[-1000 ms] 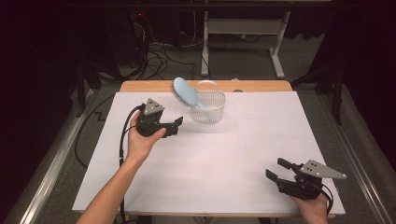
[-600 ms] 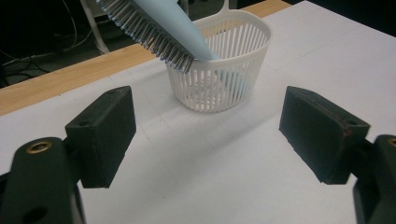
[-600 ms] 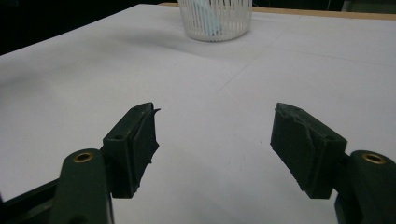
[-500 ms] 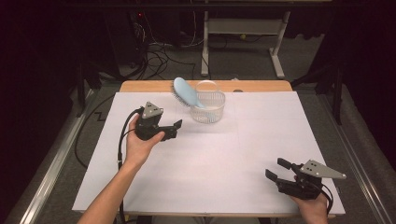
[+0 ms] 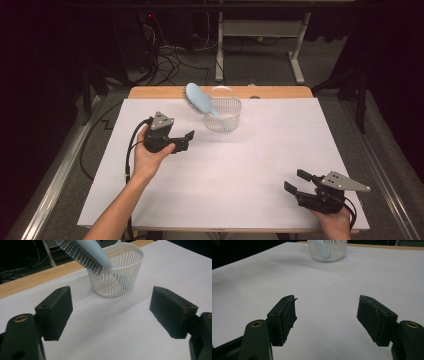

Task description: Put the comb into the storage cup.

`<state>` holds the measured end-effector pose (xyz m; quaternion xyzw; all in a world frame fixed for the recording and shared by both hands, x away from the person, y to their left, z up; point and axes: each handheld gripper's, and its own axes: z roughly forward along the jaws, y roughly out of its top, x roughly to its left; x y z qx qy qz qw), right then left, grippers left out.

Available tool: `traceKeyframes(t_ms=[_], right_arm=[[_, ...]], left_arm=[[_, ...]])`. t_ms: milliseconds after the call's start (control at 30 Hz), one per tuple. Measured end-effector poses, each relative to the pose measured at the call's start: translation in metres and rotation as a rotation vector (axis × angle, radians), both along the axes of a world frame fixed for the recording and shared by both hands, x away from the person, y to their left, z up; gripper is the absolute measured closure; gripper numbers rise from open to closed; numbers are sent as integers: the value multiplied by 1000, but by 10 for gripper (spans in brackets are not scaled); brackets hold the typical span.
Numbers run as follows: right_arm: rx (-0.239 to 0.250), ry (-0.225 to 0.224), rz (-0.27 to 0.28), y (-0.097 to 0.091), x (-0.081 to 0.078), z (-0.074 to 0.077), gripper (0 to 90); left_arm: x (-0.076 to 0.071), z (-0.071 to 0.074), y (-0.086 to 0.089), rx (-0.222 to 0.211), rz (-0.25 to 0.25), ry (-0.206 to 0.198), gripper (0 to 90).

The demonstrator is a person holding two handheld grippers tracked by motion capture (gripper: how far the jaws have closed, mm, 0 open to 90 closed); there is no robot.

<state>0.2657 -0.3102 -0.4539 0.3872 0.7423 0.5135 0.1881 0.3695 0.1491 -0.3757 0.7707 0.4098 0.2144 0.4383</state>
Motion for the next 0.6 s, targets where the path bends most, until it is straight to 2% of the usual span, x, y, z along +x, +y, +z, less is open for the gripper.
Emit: traceKeyframes(t_ms=[600], right_arm=[[6,0,0,-1,0,0,313]], left_arm=[[-6,-3,6,-6,7,1,194]])
